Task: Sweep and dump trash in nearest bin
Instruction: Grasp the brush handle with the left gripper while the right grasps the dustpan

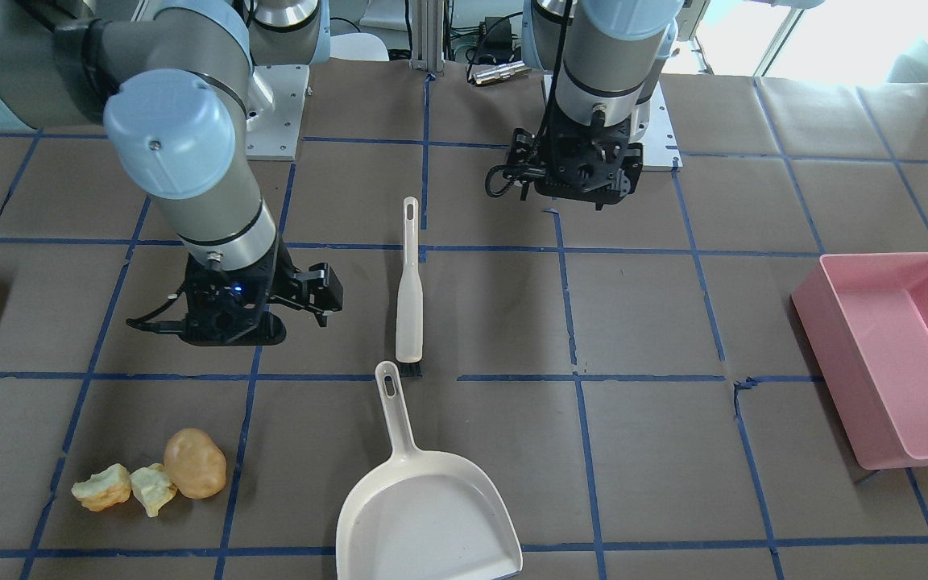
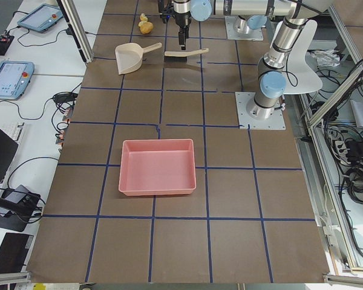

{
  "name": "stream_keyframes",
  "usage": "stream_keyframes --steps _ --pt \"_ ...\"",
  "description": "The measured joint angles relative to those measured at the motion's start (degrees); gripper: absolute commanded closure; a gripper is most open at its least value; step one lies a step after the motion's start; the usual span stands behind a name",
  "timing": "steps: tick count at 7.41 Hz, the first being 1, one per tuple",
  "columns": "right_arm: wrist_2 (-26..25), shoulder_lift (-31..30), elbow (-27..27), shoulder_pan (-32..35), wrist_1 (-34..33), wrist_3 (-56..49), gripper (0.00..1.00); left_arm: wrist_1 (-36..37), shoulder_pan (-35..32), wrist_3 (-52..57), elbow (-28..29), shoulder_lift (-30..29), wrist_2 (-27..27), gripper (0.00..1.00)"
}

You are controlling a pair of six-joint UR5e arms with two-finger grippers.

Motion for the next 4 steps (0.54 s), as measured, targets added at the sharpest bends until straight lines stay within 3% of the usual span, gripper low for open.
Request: stream_keyframes --steps 4 --pt "0.78 4.99 -2.14 2.13 -3.68 0.72 0.00 16.63 -11.97 -16.93 -9.99 -4.80 -0.19 0.01"
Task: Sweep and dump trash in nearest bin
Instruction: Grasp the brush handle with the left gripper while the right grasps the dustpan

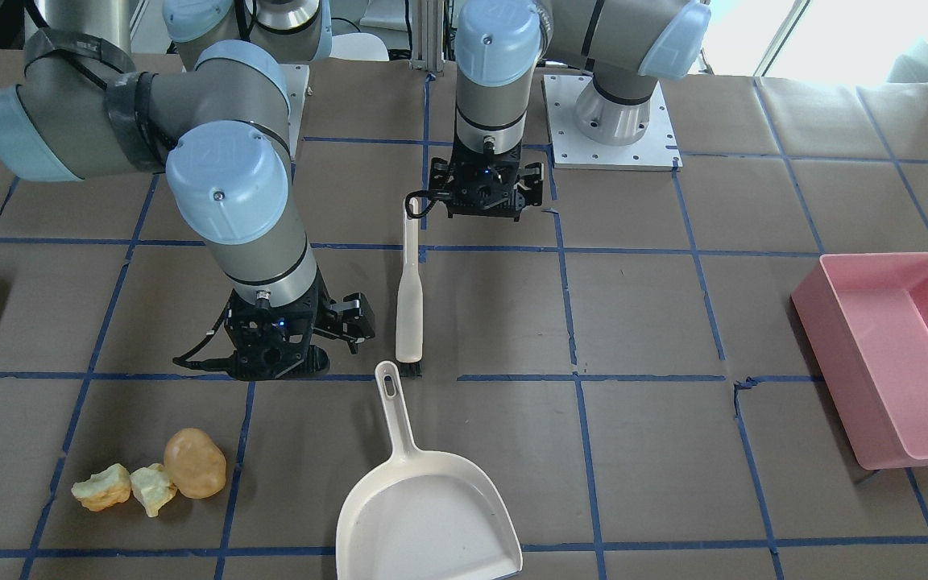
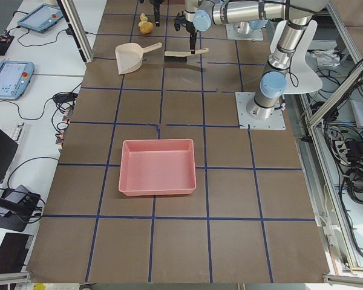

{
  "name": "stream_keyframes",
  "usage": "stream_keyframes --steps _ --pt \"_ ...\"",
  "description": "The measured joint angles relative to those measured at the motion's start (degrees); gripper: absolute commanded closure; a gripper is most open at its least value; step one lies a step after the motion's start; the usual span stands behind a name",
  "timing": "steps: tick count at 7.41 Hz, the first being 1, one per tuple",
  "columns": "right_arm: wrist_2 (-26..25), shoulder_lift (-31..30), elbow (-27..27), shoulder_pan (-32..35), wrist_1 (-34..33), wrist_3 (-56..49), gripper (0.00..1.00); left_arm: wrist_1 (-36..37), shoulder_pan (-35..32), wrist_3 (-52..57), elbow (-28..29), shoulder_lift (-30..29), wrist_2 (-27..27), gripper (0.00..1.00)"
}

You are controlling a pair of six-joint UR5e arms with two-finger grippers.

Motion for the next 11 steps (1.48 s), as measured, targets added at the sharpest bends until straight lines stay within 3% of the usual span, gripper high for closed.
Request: stream_keyframes --steps 3,6,7,9,10,11 --pt "4.14 7.40 -3.86 2.54 -4.87 2.79 0.00 13.09 -8.44 -8.60 -1.14 -9.61 -0.03 0.02" --pt "4.73 11.43 -4.67 4.57 -8.17 4.01 0.00 14.71 -11.43 -8.29 -1.49 -12.13 -1.31 0.11" --pt "4.54 12.69 -4.67 5.25 -9.23 3.98 0.00 14.70 -11.69 -7.98 -1.57 -12.27 -1.62 0.26" --pt "4.00 13.64 -4.54 5.64 -9.49 3.62 0.00 14.58 -11.87 -7.47 -1.90 -12.26 -1.59 0.65" --pt "3.92 13.64 -4.28 5.69 -9.24 3.76 0.03 14.62 -11.89 -7.42 -2.43 -12.15 -1.48 0.79" --pt "3.91 13.57 -3.86 5.73 -9.14 3.99 0.28 14.84 -11.82 -7.41 -3.03 -11.75 -1.52 0.85"
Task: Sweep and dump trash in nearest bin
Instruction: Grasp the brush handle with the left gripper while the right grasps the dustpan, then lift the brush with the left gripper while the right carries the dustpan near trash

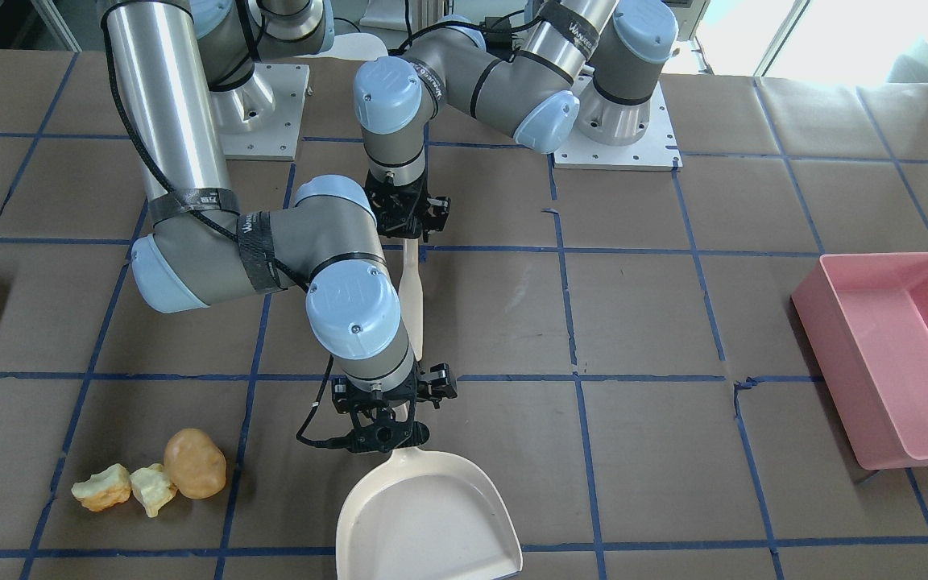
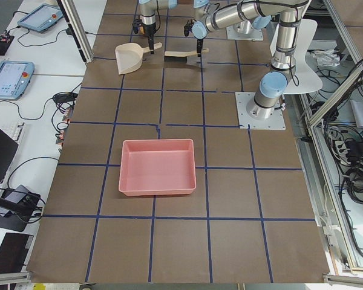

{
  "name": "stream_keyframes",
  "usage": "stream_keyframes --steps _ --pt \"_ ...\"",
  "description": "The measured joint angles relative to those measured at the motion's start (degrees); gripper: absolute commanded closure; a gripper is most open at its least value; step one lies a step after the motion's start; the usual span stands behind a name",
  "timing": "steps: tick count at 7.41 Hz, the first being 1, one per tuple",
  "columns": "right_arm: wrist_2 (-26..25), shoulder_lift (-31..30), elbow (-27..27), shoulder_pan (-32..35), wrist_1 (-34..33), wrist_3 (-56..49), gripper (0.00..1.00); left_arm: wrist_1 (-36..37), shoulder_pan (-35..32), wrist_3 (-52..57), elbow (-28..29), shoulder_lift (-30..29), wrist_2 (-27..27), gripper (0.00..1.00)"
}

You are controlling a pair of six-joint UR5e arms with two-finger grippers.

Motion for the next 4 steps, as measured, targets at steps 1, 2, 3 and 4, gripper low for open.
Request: stream_keyframes --steps 1,2,3,4 --pt "0.05 -0.06 0.32 0.02 0.00 0.17 0.54 0.18 0.17 0.06 -0.30 0.59 -0.11 0.92" --pt "0.14 -0.09 0.46 0.04 -0.04 0.23 0.78 0.31 0.28 0.11 -0.40 1.00 -0.19 0.98" --pt "0.26 -0.11 0.50 0.03 -0.06 0.29 0.88 0.38 0.35 0.12 -0.42 1.25 -0.22 1.00" --pt "0.35 -0.12 0.46 0.00 -0.03 0.33 0.92 0.42 0.42 0.17 -0.40 1.53 -0.15 1.00"
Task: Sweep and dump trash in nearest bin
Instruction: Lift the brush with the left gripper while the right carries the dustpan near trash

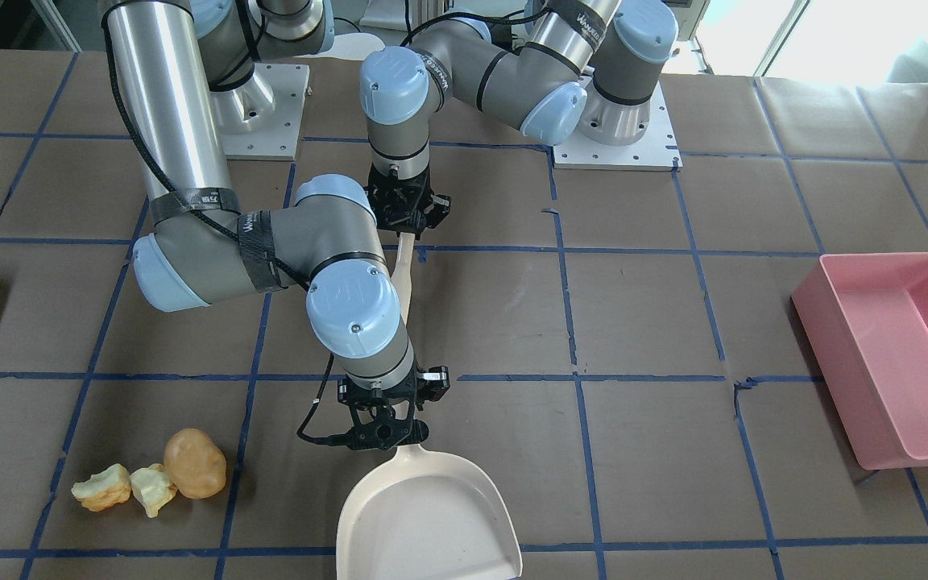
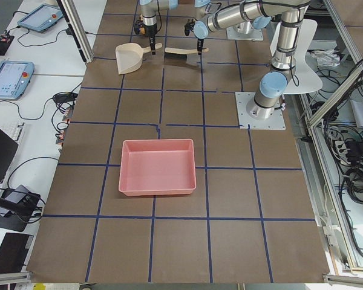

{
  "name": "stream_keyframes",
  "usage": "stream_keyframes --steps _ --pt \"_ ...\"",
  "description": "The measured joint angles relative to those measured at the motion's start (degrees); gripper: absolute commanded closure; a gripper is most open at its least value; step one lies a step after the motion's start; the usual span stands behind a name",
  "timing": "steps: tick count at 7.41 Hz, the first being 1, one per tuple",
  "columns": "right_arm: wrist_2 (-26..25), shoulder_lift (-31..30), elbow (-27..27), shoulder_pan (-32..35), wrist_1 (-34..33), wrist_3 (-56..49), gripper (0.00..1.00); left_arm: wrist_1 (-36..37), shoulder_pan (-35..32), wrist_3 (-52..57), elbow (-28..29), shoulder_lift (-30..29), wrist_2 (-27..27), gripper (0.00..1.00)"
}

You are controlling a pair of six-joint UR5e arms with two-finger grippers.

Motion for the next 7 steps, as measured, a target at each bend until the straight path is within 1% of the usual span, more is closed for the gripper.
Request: stream_keyframes --steps 2,3,5,7 --pt "0.21 -0.17 -0.35 -0.41 0.10 -0.06 0.92 -1.10 0.16 0.17 -0.09 1.17 0.27 1.00" --pt "0.34 -0.50 -0.56 -1.02 0.12 -0.15 0.92 -3.24 0.49 0.20 -0.16 2.52 0.34 1.00" --pt "0.47 -2.21 -1.05 -3.11 0.47 -0.39 0.92 -8.70 2.62 0.26 0.09 7.07 0.42 1.00" --pt "0.50 -6.04 -1.12 -6.13 4.18 -1.25 0.92 -11.61 6.83 0.89 2.13 11.41 0.27 1.00"
